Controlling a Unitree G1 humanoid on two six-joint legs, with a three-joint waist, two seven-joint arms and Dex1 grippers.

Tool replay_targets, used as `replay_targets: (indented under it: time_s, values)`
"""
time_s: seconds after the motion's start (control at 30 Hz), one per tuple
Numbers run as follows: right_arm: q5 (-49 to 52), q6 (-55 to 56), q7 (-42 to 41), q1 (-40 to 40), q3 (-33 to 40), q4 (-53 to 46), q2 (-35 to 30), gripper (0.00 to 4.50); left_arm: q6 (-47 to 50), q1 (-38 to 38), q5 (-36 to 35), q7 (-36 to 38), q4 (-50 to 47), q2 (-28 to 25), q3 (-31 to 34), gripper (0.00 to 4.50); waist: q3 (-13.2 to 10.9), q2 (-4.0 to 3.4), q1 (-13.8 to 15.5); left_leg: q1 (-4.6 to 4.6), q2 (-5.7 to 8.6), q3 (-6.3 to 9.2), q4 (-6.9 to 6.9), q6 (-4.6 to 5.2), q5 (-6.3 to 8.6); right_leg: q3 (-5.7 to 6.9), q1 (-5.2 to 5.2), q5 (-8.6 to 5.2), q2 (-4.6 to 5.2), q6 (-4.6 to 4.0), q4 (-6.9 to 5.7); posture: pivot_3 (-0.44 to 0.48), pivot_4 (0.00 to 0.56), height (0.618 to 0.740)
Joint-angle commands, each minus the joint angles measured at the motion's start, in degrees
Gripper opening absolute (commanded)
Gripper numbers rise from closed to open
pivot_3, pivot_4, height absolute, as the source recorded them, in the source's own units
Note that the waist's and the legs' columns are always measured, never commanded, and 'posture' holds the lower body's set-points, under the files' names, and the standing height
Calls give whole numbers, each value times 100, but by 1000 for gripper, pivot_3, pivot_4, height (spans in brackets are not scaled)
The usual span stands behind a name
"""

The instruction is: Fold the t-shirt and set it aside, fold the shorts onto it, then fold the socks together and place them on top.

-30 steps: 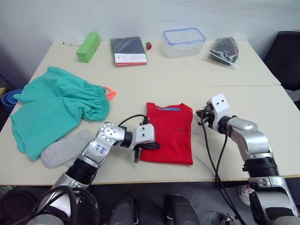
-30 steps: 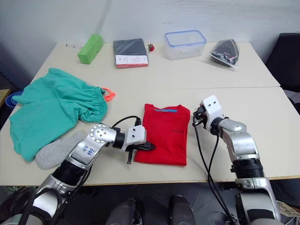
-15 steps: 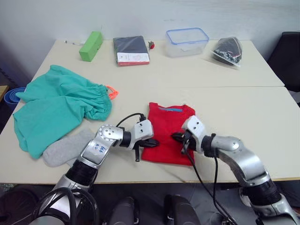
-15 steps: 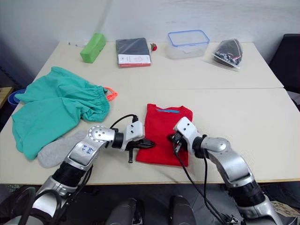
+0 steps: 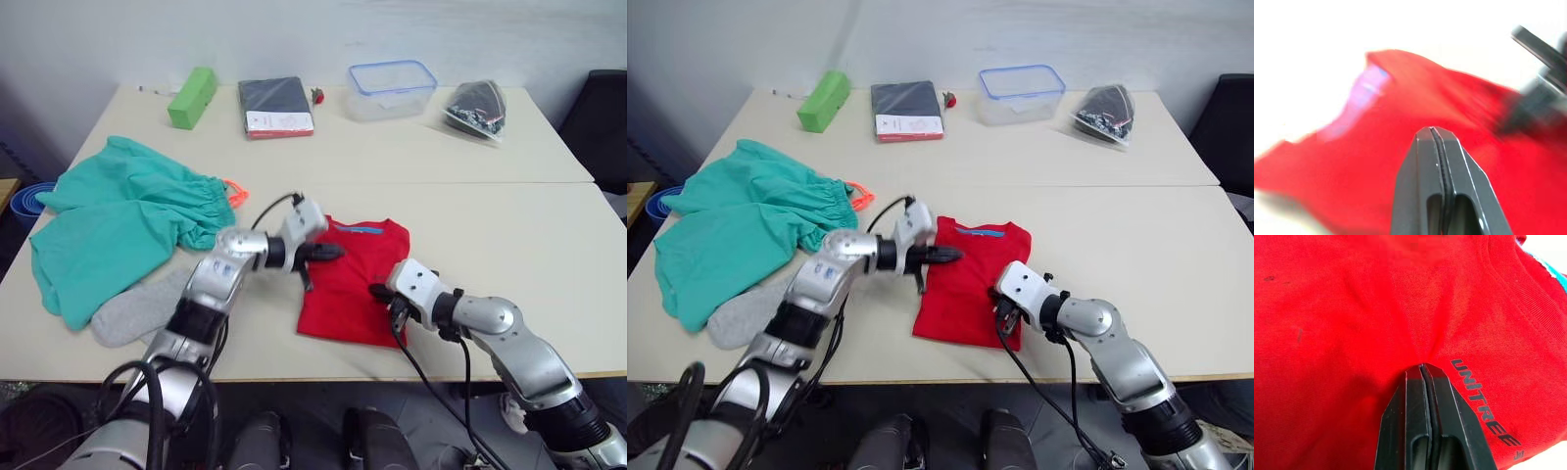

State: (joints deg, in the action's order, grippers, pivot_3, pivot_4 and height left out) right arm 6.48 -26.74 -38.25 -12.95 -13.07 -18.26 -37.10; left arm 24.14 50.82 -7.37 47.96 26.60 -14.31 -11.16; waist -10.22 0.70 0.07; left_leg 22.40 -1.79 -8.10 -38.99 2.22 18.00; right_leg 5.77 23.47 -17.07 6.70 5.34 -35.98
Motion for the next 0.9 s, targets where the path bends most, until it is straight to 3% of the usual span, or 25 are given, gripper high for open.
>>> replay_targets:
  time_s: [0.03, 0.17, 0.33, 0.53, 0.67, 0.77, 0.9]
  values:
    - [-70, -71, -44, -13, 38, 45, 15, 30, -454, 576, 369, -406, 1590, 135, 15, 0, 0, 0, -20, 1, -1, -2, 2, 0, 0, 6, 2, 0, -2, 0, 3, 0, 150, 740]
    - [-64, -61, -65, -130, 132, 136, 2, 30, -1296, 1163, 803, -920, 3212, 177, 2, 0, -8, 15, -16, 0, -2, -6, 5, 0, 0, 11, 6, 0, -6, 0, 2, 0, 150, 740]
    - [-49, -51, 26, -253, 301, 239, 35, 30, -2080, 1739, 666, -1598, 4015, 130, 558, 0, -9, 29, -13, 2, -1, -4, -2, 7, 3, 19, 4, 3, 15, 6, 1, 0, 150, 740]
    - [302, -235, 49, -258, 663, 36, 230, 30, -2421, 1711, 309, -637, 3480, -127, 1004, 0, -10, 29, -16, 24, 0, -5, 0, 1, 1, 25, 26, 4, 10, 5, -1, 0, 150, 740]
    - [864, -776, -28, -183, 1070, -423, 286, 30, -1878, 540, -122, 823, 853, -660, 742, 0, -12, 24, -51, 34, 0, -7, 4, -1, 2, 24, 31, 4, -5, 5, -10, 0, 150, 740]
    - [1931, -2014, -139, -198, 1706, -945, 249, 30, -881, -441, -750, 1455, -1361, -1091, 615, 0, -17, 16, -73, 34, -7, -3, 8, -6, 5, 21, 30, 4, -4, 5, -10, 0, 150, 740]
    - [3487, -4069, -270, -302, 2773, -978, -39, 869, 157, -1278, -1356, 1684, -3151, -1547, 571, 821, -18, 14, -22, 64, -10, 34, -15, -4, 3, 9, 27, 4, 1, 3, -4, 0, 150, 740]
